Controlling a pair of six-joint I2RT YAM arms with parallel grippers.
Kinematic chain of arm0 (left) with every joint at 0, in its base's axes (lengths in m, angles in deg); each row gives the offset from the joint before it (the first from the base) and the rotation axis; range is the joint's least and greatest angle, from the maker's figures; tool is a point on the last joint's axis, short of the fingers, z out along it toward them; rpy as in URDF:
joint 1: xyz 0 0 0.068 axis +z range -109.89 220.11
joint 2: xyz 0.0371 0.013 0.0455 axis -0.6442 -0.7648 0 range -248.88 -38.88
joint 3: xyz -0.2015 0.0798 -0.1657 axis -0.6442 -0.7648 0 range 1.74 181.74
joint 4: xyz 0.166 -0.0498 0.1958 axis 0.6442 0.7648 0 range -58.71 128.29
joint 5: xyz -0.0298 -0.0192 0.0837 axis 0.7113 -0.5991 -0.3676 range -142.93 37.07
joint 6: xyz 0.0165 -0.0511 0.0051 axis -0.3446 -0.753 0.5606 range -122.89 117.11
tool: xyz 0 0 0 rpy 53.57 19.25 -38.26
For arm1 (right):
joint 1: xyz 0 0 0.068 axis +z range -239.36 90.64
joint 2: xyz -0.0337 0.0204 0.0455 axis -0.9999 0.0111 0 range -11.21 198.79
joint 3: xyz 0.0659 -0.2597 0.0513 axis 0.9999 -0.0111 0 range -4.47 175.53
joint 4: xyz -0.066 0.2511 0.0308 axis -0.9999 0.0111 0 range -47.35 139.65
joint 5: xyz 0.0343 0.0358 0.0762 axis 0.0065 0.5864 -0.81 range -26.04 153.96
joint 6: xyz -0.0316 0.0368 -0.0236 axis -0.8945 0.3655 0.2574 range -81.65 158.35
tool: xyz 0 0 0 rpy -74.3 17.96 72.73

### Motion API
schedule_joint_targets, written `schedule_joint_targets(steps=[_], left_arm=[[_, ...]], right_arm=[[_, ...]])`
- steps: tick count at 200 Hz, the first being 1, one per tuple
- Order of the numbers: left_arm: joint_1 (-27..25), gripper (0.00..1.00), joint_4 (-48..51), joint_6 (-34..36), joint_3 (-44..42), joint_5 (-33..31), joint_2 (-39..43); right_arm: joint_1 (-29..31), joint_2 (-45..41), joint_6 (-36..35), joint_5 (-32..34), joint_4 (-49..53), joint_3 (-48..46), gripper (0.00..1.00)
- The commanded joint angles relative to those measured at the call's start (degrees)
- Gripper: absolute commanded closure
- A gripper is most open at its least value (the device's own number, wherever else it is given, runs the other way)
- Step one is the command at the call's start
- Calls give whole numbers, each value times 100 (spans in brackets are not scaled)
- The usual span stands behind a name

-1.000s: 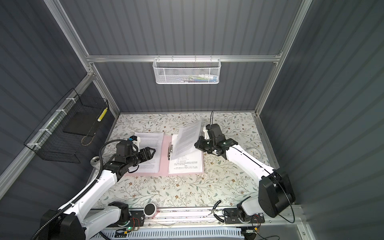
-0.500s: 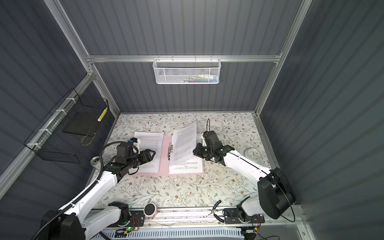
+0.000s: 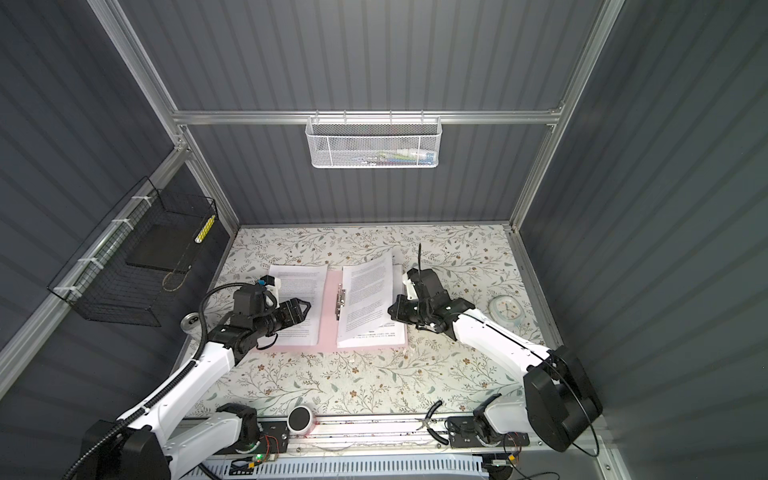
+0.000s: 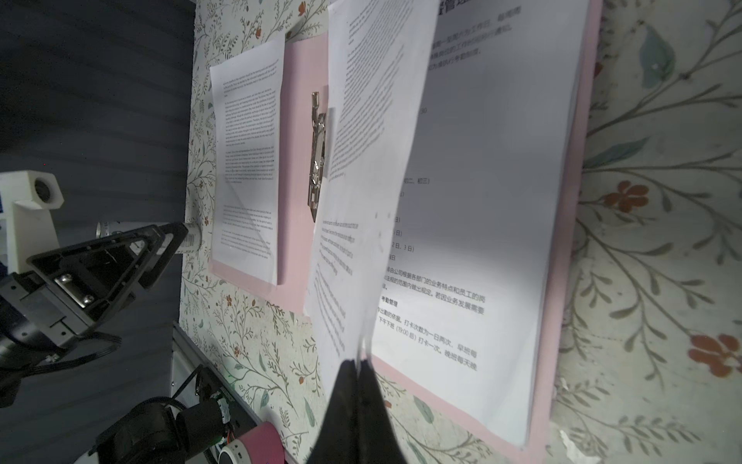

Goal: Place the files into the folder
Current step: 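Lower the English sheet onto the Chinese sheet beside the clip with the right gripper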

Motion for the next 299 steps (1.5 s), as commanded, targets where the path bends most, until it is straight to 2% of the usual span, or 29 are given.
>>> schedule_joint_targets(steps=[1, 158, 265, 299], left_arm=[[7, 25, -1, 88, -38, 42, -41], [7, 25, -42, 73, 41, 70, -215], [7, 25, -33, 80, 50, 26, -255], [7, 25, -28, 81, 33, 18, -226]], right_arm=[[24, -63, -176, -137, -34, -119, 100], [10, 314, 248, -63, -416, -422, 100], [18, 254, 642, -83, -594, -586, 100], [24, 359, 540, -71, -572, -541, 100]])
